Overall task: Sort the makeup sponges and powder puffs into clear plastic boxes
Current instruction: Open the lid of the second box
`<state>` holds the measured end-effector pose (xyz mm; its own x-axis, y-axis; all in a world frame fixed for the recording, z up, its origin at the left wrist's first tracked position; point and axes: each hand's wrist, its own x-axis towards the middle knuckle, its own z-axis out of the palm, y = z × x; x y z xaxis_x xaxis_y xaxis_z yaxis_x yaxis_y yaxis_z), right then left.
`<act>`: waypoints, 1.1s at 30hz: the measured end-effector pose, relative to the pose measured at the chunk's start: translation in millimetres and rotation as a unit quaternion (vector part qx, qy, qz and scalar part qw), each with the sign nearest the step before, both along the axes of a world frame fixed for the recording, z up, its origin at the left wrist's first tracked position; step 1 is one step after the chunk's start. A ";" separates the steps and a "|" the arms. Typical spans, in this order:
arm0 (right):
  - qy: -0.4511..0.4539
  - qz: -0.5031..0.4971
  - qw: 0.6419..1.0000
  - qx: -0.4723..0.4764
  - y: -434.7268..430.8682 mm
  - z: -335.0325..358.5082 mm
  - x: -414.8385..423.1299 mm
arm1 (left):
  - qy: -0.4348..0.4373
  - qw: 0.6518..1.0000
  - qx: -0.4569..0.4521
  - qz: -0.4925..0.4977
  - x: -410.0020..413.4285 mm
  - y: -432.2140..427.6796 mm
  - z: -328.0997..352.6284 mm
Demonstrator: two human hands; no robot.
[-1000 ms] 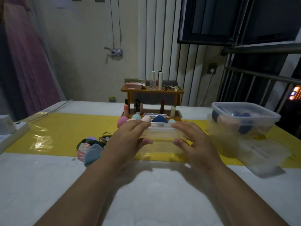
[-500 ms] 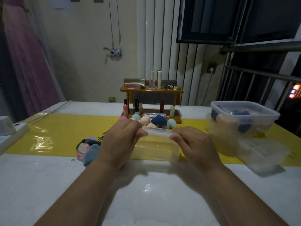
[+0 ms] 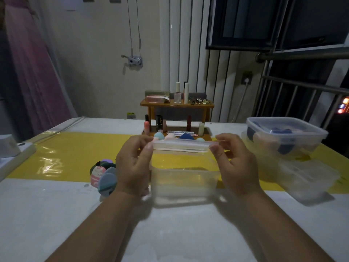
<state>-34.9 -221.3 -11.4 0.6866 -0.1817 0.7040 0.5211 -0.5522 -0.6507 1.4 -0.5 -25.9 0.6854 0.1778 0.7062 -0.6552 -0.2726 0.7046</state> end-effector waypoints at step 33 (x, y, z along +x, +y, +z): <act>0.313 0.159 0.925 0.145 -2.6 3.5 49.5 | 0.351 0.901 -0.174 -0.185 21.0 5.8 12.2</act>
<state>14.6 -223.9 -7.9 0.9945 -0.0199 0.1032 0.0975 -0.1912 -0.9767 22.5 5.3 -13.6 0.9994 -0.0280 0.0219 -0.0162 0.1914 0.9814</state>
